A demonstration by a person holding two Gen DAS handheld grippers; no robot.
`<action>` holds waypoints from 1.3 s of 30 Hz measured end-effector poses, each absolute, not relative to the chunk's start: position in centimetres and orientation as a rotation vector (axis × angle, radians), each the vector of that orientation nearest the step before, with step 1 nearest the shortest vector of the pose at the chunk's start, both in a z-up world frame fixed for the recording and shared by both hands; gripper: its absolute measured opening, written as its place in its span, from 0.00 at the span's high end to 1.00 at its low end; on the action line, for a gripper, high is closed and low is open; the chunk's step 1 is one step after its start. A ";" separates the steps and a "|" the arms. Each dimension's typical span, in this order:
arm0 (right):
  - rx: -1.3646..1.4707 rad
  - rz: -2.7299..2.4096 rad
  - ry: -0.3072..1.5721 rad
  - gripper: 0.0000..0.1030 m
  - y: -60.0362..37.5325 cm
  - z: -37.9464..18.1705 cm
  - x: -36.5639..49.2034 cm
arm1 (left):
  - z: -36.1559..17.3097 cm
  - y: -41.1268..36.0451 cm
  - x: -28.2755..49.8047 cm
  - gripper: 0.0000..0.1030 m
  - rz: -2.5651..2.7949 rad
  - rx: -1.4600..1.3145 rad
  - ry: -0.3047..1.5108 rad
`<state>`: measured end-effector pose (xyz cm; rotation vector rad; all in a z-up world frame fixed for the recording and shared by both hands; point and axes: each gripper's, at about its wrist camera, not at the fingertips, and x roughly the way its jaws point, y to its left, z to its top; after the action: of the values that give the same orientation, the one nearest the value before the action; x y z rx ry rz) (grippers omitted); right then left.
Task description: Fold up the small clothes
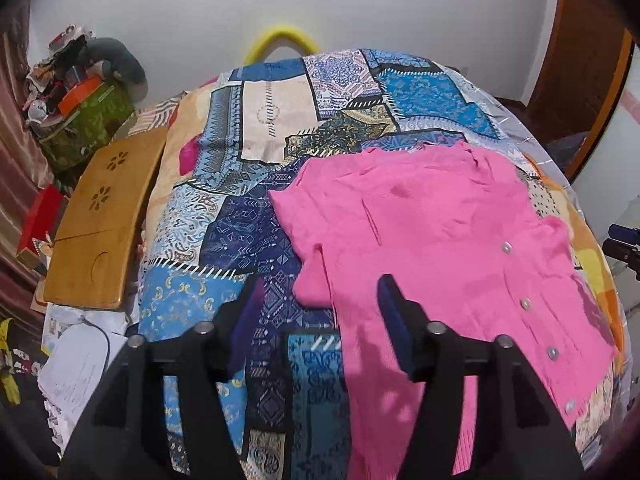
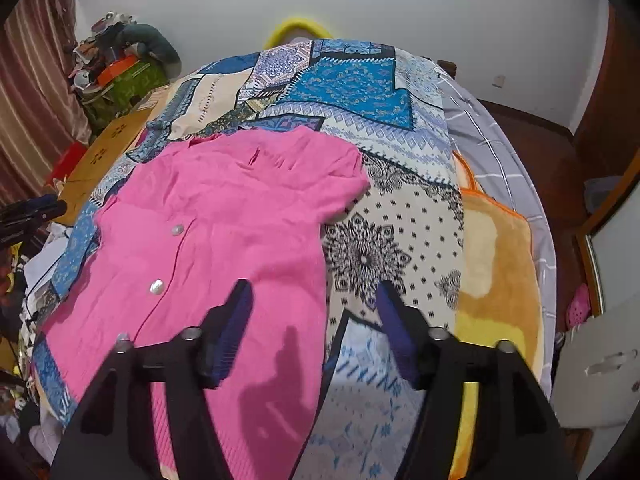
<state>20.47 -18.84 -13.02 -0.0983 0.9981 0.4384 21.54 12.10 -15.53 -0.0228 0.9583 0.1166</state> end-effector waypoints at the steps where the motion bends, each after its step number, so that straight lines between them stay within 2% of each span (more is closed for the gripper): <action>1: -0.103 0.438 1.001 0.36 -18.8 -13.0 20.2 | -15.5 12.0 21.2 0.35 0.115 -0.021 0.962; 8: -0.104 0.450 1.059 0.34 -19.1 -13.9 18.1 | -16.6 11.2 18.7 0.26 0.079 -0.012 1.025; 22: -0.033 0.473 1.196 0.34 -20.1 -18.2 15.4 | -22.6 10.9 16.2 0.26 0.026 -0.065 1.210; 27: 0.006 0.506 1.200 0.34 -20.0 -18.6 15.0 | -23.1 11.3 16.0 0.26 0.014 -0.146 1.209; 29: 0.018 0.525 1.202 0.44 -19.9 -18.8 15.0 | -23.3 11.8 16.0 0.26 -0.010 -0.219 1.221; 30: 0.023 0.539 1.201 0.47 -19.7 -18.8 14.9 | -23.5 12.1 16.0 0.28 -0.024 -0.254 1.227; 33: 0.025 0.568 1.189 0.63 -19.3 -18.7 14.6 | -23.7 12.5 15.9 0.43 -0.070 -0.327 1.232; 36: 0.033 0.586 1.182 0.81 -18.8 -18.7 14.6 | -23.5 12.0 15.8 0.53 -0.090 -0.327 1.219; 37: 0.035 0.594 1.179 0.90 -18.6 -18.6 14.6 | -23.4 11.8 15.7 0.62 -0.102 -0.321 1.214; 39: 0.032 0.596 1.169 0.93 -18.3 -18.5 14.5 | -23.0 11.0 15.6 0.80 -0.126 -0.308 1.203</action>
<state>14.51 -18.25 -18.54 0.0316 1.1690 0.5955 15.56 10.97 -23.02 -0.3080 1.2033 -0.1264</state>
